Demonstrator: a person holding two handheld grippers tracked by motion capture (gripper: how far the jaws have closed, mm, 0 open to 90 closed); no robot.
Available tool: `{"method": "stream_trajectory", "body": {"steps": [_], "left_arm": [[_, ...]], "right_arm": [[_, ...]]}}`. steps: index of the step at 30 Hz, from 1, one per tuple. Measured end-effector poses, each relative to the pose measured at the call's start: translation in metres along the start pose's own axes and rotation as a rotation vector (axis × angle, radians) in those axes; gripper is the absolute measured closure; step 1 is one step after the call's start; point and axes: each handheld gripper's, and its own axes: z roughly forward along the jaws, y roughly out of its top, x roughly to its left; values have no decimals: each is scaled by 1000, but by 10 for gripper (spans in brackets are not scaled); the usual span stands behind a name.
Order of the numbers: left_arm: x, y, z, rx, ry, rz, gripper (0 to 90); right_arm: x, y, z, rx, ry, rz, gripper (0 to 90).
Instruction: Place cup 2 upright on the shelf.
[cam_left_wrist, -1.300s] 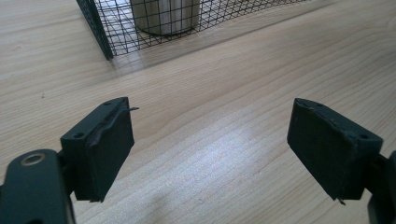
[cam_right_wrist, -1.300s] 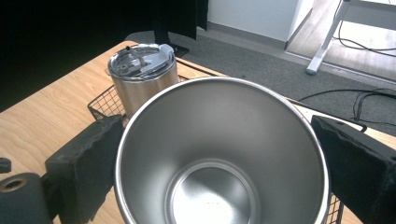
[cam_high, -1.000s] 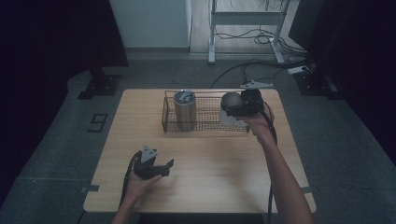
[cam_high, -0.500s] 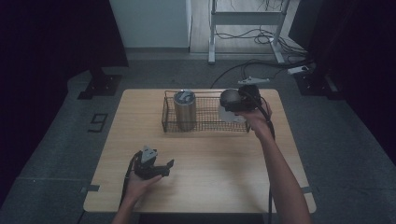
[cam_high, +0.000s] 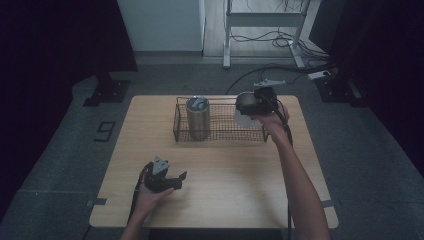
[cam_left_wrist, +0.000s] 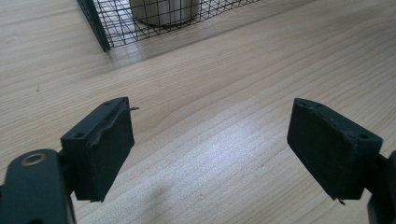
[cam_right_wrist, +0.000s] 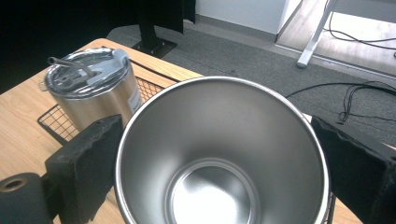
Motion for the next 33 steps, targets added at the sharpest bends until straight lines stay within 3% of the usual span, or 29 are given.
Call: {"method": "stream_trajectory", "body": {"steps": [11,33], "left_arm": [[-2,-1,2,12,5,13,148],[-2,-4,6,31,18,25,148]], "right_arm": [[-11,1,13,10,-19,7,60],[-18,-1,47,45,-45,-5,60]]}}
